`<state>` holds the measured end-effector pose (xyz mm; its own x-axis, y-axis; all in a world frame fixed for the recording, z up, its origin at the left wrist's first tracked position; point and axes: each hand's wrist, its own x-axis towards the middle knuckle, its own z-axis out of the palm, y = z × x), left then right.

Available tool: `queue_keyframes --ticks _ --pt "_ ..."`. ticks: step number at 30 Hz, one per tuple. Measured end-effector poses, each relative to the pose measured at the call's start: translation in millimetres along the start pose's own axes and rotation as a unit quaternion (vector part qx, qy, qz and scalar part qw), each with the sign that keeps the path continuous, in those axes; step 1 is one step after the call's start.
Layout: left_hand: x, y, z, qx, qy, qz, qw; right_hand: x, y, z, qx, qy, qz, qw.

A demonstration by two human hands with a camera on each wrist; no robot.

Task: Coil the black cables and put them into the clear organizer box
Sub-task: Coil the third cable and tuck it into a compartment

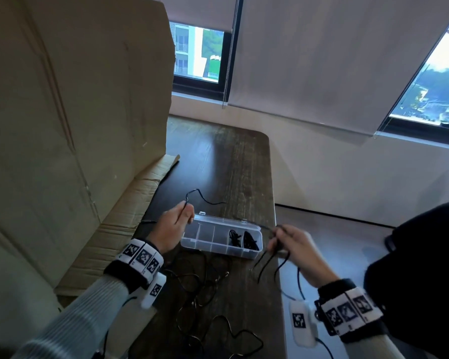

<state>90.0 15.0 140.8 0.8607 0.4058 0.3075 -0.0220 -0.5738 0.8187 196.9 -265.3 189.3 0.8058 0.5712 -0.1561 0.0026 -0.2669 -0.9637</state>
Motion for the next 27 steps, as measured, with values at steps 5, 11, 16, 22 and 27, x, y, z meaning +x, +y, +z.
queue_keyframes --ticks 5,11,16,22,27 --pt "5.0 27.7 -21.2 0.001 -0.080 0.010 0.997 6.1 41.0 29.3 -0.249 -0.137 0.008 0.959" --pt "3.2 35.7 -26.6 0.100 -0.119 0.092 0.984 21.9 18.4 39.9 -0.387 -0.056 -0.100 0.915" --pt "2.9 57.7 -20.9 -0.021 -0.139 0.116 0.983 37.0 -13.0 59.9 -0.308 -0.066 -0.199 0.928" --pt "11.8 56.7 -30.6 -0.106 -0.139 0.029 0.984 43.4 -25.4 55.5 -0.110 -0.011 -0.191 0.975" --pt "11.7 51.7 -29.3 -0.361 -0.131 -0.024 0.923 42.0 -35.2 47.7 0.060 0.026 -0.160 0.985"
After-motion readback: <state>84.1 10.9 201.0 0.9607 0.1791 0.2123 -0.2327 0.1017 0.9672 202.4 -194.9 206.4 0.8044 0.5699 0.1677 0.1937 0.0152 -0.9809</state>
